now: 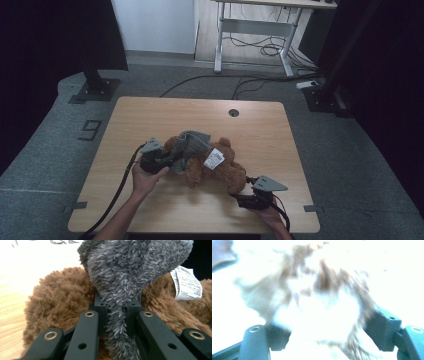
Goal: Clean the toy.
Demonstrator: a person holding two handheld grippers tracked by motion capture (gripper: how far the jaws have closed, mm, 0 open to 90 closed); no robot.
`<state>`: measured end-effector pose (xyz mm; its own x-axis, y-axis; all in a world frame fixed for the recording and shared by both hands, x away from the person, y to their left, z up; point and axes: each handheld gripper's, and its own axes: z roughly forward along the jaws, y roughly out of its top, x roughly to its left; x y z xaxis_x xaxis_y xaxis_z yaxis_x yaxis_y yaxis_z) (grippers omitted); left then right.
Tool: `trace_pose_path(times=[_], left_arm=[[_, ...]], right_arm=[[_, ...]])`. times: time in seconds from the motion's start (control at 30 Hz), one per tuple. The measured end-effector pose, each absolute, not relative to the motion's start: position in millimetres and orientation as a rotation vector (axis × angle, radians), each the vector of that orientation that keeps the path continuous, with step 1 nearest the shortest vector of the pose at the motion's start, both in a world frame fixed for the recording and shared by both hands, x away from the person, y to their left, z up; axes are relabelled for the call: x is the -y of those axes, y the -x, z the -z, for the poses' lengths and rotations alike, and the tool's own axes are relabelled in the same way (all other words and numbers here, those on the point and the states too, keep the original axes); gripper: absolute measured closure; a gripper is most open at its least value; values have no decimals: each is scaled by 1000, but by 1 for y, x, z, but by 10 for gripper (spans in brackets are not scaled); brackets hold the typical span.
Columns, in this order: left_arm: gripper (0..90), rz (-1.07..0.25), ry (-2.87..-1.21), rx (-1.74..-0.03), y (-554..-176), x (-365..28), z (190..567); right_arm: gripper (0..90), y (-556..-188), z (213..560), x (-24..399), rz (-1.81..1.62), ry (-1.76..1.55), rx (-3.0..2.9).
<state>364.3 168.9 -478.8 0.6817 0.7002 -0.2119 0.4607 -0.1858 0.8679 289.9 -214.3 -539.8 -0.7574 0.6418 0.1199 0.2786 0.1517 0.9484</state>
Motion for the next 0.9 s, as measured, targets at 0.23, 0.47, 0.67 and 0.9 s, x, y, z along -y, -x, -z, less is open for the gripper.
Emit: trace_pose_path(times=[0.23,0.47,0.67,0.9], left_arm=[[775,-277,-1839,-910,-361,-167,482],[775,-271,-1840,-911,-361,-166,483],[775,-279,-1842,-909,-360,-166,482],[775,-278,-1844,-905,-359,-167,483]], right_arm=[[235,-280,523,242,-1721,-942,-2045],[247,-285,495,241,-1779,-937,-1985],[242,-310,493,219,-1739,-991,-2028],[229,-332,505,179,-1631,-1017,-2139]])
